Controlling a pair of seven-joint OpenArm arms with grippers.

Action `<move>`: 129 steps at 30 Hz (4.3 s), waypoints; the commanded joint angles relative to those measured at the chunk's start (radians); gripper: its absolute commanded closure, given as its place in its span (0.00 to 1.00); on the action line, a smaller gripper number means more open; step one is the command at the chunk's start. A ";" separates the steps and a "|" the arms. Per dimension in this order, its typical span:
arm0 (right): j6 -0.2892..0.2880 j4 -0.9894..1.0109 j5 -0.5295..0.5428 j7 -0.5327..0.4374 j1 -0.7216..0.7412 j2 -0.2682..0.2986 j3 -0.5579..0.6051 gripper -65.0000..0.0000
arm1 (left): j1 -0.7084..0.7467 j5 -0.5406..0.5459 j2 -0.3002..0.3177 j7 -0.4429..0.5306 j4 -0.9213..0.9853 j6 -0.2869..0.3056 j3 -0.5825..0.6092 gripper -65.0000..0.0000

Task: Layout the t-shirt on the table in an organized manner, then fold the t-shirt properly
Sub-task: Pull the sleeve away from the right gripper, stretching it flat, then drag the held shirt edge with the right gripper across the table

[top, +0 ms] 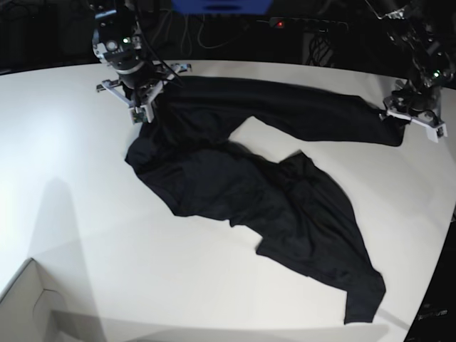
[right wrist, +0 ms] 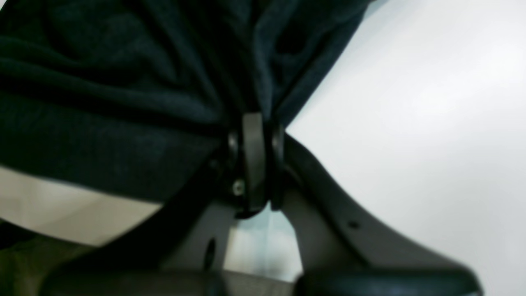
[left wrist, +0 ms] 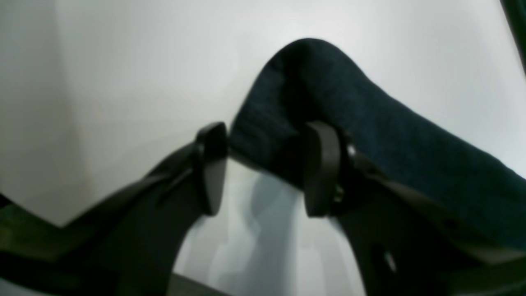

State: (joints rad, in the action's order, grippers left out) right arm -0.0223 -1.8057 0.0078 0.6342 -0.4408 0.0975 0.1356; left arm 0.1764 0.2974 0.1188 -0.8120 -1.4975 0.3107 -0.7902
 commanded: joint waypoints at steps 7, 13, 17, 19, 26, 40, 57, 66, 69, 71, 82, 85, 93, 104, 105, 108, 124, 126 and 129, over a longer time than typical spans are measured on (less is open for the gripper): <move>0.017 -0.006 -0.001 0.020 -0.006 0.005 -0.003 1.00 | -0.039 0.007 0.014 0.013 0.057 0.008 -0.002 0.91; 0.017 -0.006 -0.001 0.019 -0.005 0.006 -0.003 1.00 | -0.035 0.007 0.051 0.013 0.030 0.008 -0.010 1.00; 0.017 -0.006 -0.001 0.019 0.000 0.006 -0.003 1.00 | -0.033 0.007 0.111 0.007 -0.044 0.008 -0.010 1.00; 0.017 -0.006 -0.001 0.017 0.003 0.006 -0.003 1.00 | -0.031 0.007 0.146 0.003 -0.076 0.008 -0.007 1.00; 0.017 -0.006 -0.001 0.017 0.004 0.003 0.000 1.00 | -0.041 0.007 0.250 0.004 -0.076 0.008 -0.002 1.00; 0.017 -0.007 -0.001 0.017 0.004 0.001 0.005 1.00 | -0.085 0.007 0.256 0.047 0.093 0.008 0.143 1.00; 0.015 -0.131 -0.001 0.016 -0.049 -0.026 0.060 0.81 | -0.076 0.007 0.261 0.049 0.094 0.008 0.147 1.00; 0.017 -0.225 -0.002 0.016 -0.068 -0.025 0.055 0.65 | -0.073 0.007 0.261 0.049 0.096 0.008 0.145 1.00; 0.017 -0.225 -0.004 0.016 -0.046 -0.008 0.058 0.65 | -0.081 0.007 0.267 0.049 0.123 0.008 0.145 1.00; 0.017 -0.222 -0.006 0.016 -0.013 0.012 0.062 0.65 | -0.084 0.007 0.281 0.050 0.148 0.008 0.145 1.00; -0.003 -0.162 -0.006 0.017 0.201 0.072 0.066 0.60 | -0.084 0.007 0.282 0.050 0.163 0.008 0.145 1.00; -0.117 -0.121 -0.006 0.026 0.273 0.066 0.065 0.55 | -0.084 0.007 0.281 0.049 0.162 0.008 0.145 1.00; -0.233 0.189 -0.006 0.023 0.501 -0.015 0.065 0.52 | -0.074 0.007 0.279 0.046 0.160 0.008 0.145 1.00; -0.265 0.435 -0.006 0.017 0.644 -0.068 0.063 0.52 | -0.059 0.009 0.276 0.047 0.154 0.002 0.145 1.00; -0.265 0.436 -0.006 0.017 0.646 -0.078 0.063 0.52 | -0.059 0.009 0.276 0.047 0.154 0.002 0.145 1.00; -0.265 0.438 -0.006 0.017 0.646 -0.091 0.063 0.52 | -0.061 0.010 0.262 0.047 0.153 0.002 0.145 1.00; -0.264 0.438 -0.006 0.017 0.652 -0.103 0.063 1.00 | -0.062 0.009 0.250 0.049 0.153 0.006 0.143 1.00; -0.264 0.395 -0.006 0.017 0.650 -0.101 0.063 1.00 | -0.062 0.009 0.250 0.049 0.153 0.006 0.143 1.00; -0.264 0.317 -0.006 0.022 0.649 -0.100 0.063 1.00 | -0.061 0.009 0.250 0.049 0.153 0.006 0.143 1.00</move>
State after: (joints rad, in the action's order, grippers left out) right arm -0.2802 -1.4704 -0.0040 0.6743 0.1871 0.0002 0.1993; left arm 0.1226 0.2996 0.3489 -0.7807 -1.3251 0.3145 -0.6403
